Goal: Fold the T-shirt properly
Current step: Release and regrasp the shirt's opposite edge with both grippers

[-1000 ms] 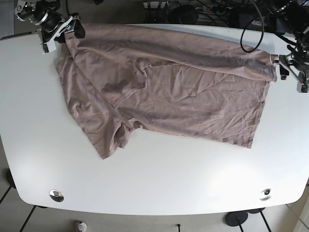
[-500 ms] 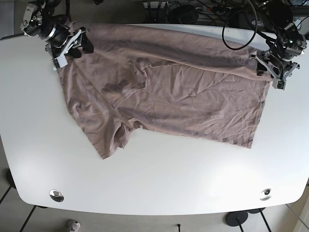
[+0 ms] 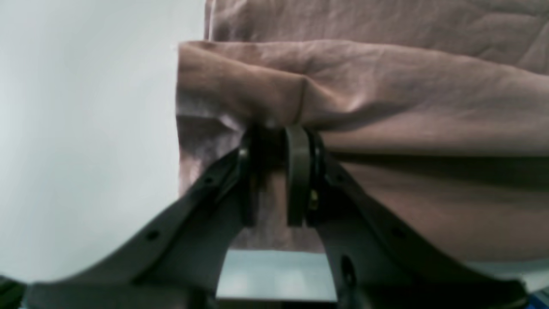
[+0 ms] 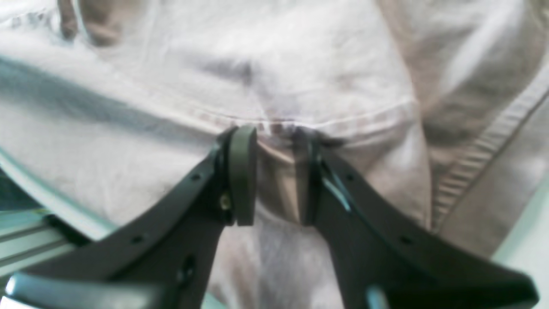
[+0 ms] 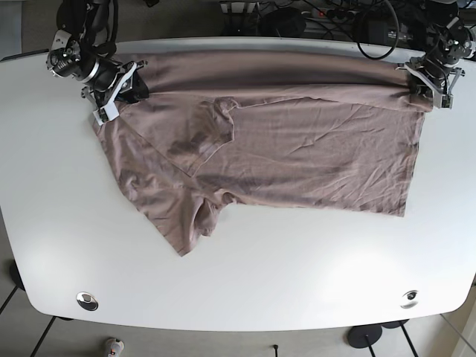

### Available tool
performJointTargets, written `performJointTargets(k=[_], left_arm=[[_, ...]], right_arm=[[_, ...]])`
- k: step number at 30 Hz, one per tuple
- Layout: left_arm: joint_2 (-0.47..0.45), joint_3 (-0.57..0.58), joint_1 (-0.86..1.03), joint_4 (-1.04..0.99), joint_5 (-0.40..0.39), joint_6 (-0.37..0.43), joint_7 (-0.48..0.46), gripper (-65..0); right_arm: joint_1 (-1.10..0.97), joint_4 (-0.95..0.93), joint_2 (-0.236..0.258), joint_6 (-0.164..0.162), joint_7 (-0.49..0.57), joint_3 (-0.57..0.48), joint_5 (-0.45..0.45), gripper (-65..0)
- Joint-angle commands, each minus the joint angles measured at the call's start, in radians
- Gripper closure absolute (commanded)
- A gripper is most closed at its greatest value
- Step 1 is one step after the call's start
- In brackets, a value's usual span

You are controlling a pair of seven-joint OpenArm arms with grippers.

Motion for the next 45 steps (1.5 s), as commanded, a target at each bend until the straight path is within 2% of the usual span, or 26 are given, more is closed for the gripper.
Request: performJointTargets(k=[1, 7, 12, 16, 18, 19, 20, 21, 23, 26, 28, 31, 35, 36, 38, 42, 45], left_arm=[[0.014, -0.038, 0.052, 0.032, 0.049, 0.01, 0.043, -8.1], [0.055, -0.051, 0.086, 0.113, 0.052, 0.01, 0.048, -8.2], [0.057, -0.048, 0.075, 0.251, 0.049, 0.01, 0.048, -8.2], [0.054, -0.039, -0.011, 0.317, 0.053, 0.01, 0.057, -8.3], [0.028, -0.005, -0.081, 0.319, 0.055, 0.01, 0.117, -14.2], [0.012, 0.002, -0.12, 0.314, 0.055, 0.01, 0.154, -21.1], [0.012, 0.01, -0.15, 0.311, 0.055, 0.01, 0.166, -25.0], [0.012, 0.019, -0.18, 0.305, 0.055, 0.01, 0.166, -28.1], [0.009, 0.059, -0.229, 0.274, 0.055, 0.01, 0.166, -31.7], [0.009, 0.133, -0.301, 0.228, 0.055, 0.01, 0.165, -31.9], [0.009, 0.165, -0.35, 0.207, 0.055, 0.01, 0.165, -31.9], [0.012, 0.177, -0.43, 0.157, 0.055, 0.01, 0.163, -31.9], [0.014, 0.177, -0.511, 0.101, 0.053, 0.124, 0.148, -31.9], [0.015, 0.177, -0.516, 0.087, 0.053, 0.152, 0.099, -31.9], [0.017, 0.182, -0.511, 0.072, 0.053, 0.186, 0.01, -31.9], [0.015, 0.179, -0.509, 0.038, 0.053, 0.204, -0.012, -31.9], [0.012, 0.176, -0.511, 0.021, 0.053, 0.204, -0.013, -31.9]], right_arm=[[-0.001, -0.006, 0.016, -0.036, -0.068, 0.004, -0.111, -17.1], [-0.029, 0.06, 0.024, -0.036, -0.071, 0.004, -0.105, -17.1], [-0.056, 0.254, 0.021, -0.036, -0.073, 0.01, -0.104, -16.8], [0.019, 0.304, 0.021, -0.036, -0.073, 0.01, -0.111, -17.1], [0.094, 0.264, 0.022, -0.036, -0.073, 0.009, -0.116, -17.3], [0.157, 0.213, 0.022, -0.036, -0.073, 0.006, -0.116, -17.4], [0.2, 0.172, 0.022, -0.036, -0.073, 0.004, -0.116, -17.6], [0.24, 0.126, 0.022, -0.036, -0.071, 0.004, -0.116, -20.0], [0.336, 0.027, 0.022, -0.036, -0.068, 0.003, -0.116, -31.7], [0.476, -0.117, 0.022, -0.036, -0.055, 0.001, -0.116, -44.1], [0.56, -0.226, 0.026, -0.036, -0.008, 0.001, -0.116, -47.4], [0.691, -0.439, 0.046, -0.036, 0.117, 0.001, -0.137, -50.3], [0.818, -0.734, 0.059, -0.036, 0.394, 0.0, -0.32, -49.6], [0.846, -0.821, 0.059, -0.036, 0.481, 0.001, -0.371, -49.6], [0.861, -0.924, 0.07, -0.036, 0.575, 0.003, -0.418, -49.6], [0.835, -0.959, 0.062, -0.036, 0.587, 0.003, -0.418, -49.6], [0.797, -0.935, 0.013, -0.036, 0.579, 0.001, -0.426, -49.5]])
